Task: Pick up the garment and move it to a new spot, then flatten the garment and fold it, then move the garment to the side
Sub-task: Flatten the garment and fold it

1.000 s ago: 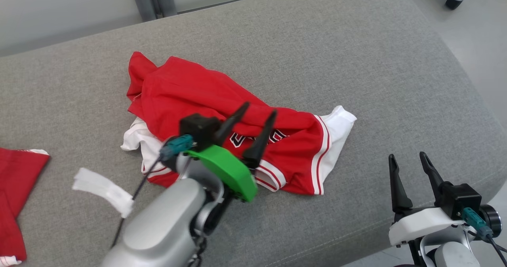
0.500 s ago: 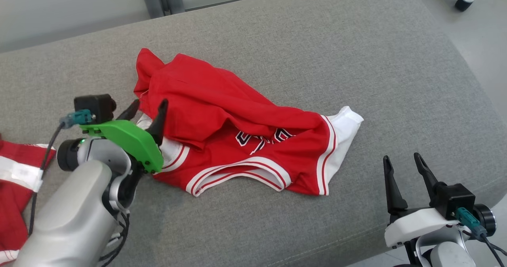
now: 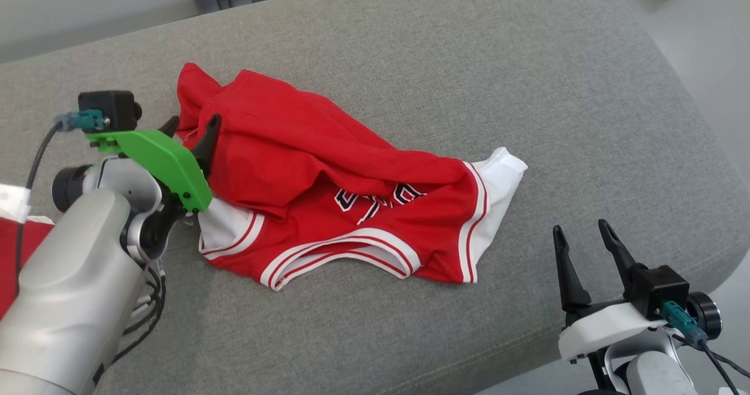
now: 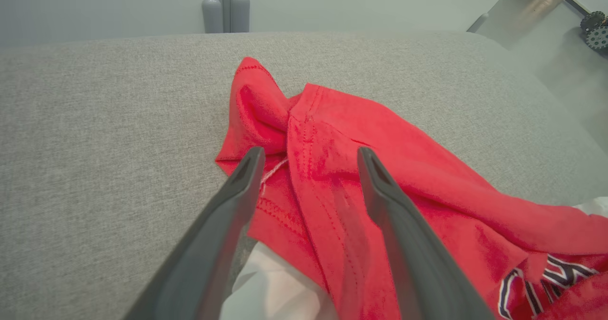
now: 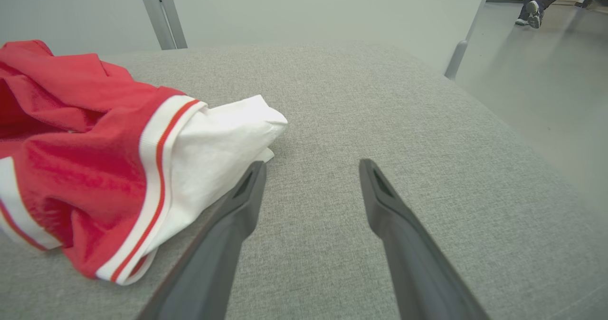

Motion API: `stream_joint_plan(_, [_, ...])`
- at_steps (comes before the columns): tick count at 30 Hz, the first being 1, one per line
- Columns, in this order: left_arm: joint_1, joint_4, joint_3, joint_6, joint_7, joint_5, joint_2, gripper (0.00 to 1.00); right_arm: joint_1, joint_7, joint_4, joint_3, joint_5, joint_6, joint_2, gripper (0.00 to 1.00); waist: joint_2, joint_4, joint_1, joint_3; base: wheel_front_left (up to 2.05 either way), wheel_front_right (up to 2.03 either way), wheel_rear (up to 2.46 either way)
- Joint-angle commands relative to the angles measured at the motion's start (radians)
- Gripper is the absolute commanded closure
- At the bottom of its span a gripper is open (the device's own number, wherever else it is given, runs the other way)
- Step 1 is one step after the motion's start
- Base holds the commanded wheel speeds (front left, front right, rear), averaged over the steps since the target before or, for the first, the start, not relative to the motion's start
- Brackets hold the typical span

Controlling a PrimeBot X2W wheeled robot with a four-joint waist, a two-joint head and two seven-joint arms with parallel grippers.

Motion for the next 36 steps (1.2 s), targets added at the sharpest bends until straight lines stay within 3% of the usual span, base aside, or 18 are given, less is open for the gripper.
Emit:
stream_joint_plan(1, [-0.041, 0.012, -0.005, -0.013, 0.001, 0.015, 0.010, 0.00, -0.015, 0.000, -0.005, 0.004, -0.002, -0.002, 0.000, 0.00, 0.0000, -0.011, 0.0000, 0.028, 0.00, 0.00, 0.00])
stream_joint_plan(14, [-0.318, 0.077, -0.093, -0.078, 0.085, 0.118, -0.018, 0.00, -0.077, 0.000, -0.026, 0.050, 0.026, -0.002, 0.000, 0.00, 0.0000, -0.025, 0.0000, 0.205, 0.00, 0.00, 0.00])
stream_joint_plan(23, [-0.374, 0.150, -0.151, -0.106, 0.152, 0.145, 0.008, 0.00, -0.088, 0.000, -0.017, 0.119, 0.050, -0.002, 0.000, 0.00, 0.0000, -0.073, 0.0000, 0.245, 0.00, 0.00, 0.00])
stream_joint_plan(36, [-0.415, 0.220, -0.206, -0.114, 0.211, 0.159, 0.044, 0.00, -0.080, 0.000, -0.016, 0.145, 0.085, -0.002, 0.000, 0.00, 0.0000, -0.121, 0.0000, 0.264, 0.00, 0.00, 0.00])
